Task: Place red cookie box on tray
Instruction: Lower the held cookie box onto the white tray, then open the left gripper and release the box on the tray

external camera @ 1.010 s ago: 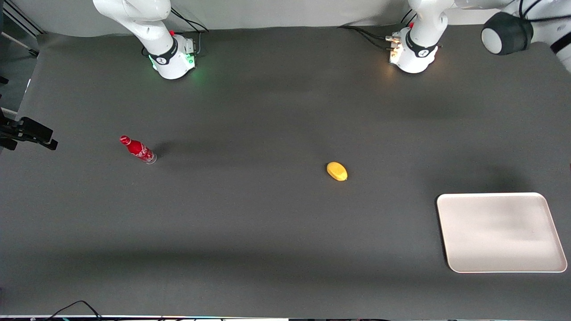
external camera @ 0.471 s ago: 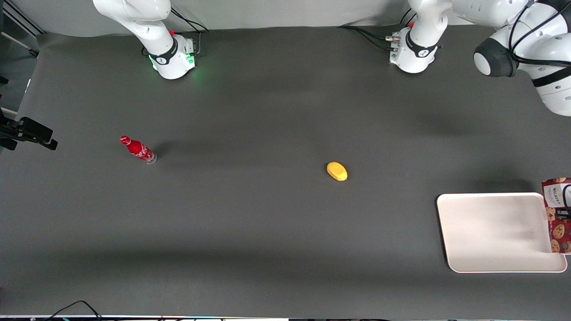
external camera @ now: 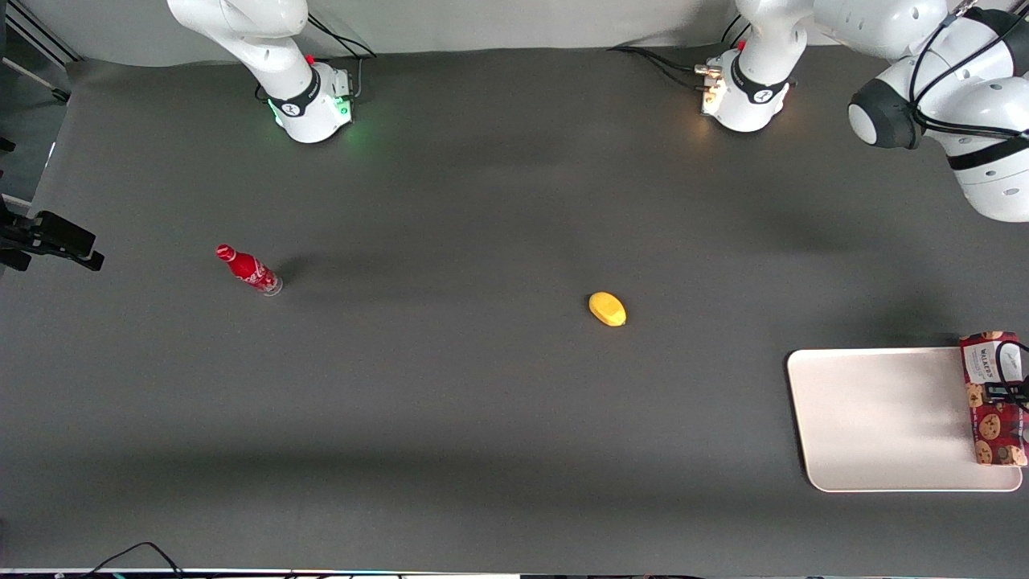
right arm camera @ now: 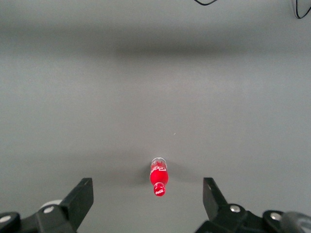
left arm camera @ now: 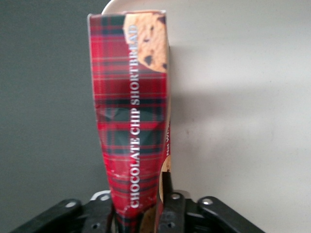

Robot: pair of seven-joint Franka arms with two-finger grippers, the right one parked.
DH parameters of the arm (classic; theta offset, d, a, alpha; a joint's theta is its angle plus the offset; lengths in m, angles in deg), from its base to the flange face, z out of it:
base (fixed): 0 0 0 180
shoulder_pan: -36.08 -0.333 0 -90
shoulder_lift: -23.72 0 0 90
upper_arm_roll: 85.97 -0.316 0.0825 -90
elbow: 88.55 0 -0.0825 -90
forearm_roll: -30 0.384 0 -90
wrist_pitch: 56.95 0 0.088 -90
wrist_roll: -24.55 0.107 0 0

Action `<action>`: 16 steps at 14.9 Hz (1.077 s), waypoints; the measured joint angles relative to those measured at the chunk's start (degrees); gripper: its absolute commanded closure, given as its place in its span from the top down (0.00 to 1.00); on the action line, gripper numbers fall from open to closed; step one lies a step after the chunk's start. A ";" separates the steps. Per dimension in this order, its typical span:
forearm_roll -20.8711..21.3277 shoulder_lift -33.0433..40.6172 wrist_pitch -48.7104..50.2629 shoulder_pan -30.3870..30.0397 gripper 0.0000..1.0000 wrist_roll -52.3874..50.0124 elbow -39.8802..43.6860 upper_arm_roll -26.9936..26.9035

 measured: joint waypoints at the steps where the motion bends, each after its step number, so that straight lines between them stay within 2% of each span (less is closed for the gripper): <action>1: -0.12 0.01 0.02 0.04 1.00 0.00 0.17 0.00; 4: -0.15 0.13 2.18 0.24 1.00 0.00 2.10 -0.56; 7: -0.16 2.61 9.77 0.73 1.00 0.00 5.77 -2.80; 11: 0.23 11.27 20.94 1.93 1.00 -2.41 7.30 -4.72; 14: 3.54 19.92 30.59 4.25 1.00 -7.26 7.63 -4.79; 16: 5.96 25.17 38.11 5.43 1.00 -12.70 7.68 -2.44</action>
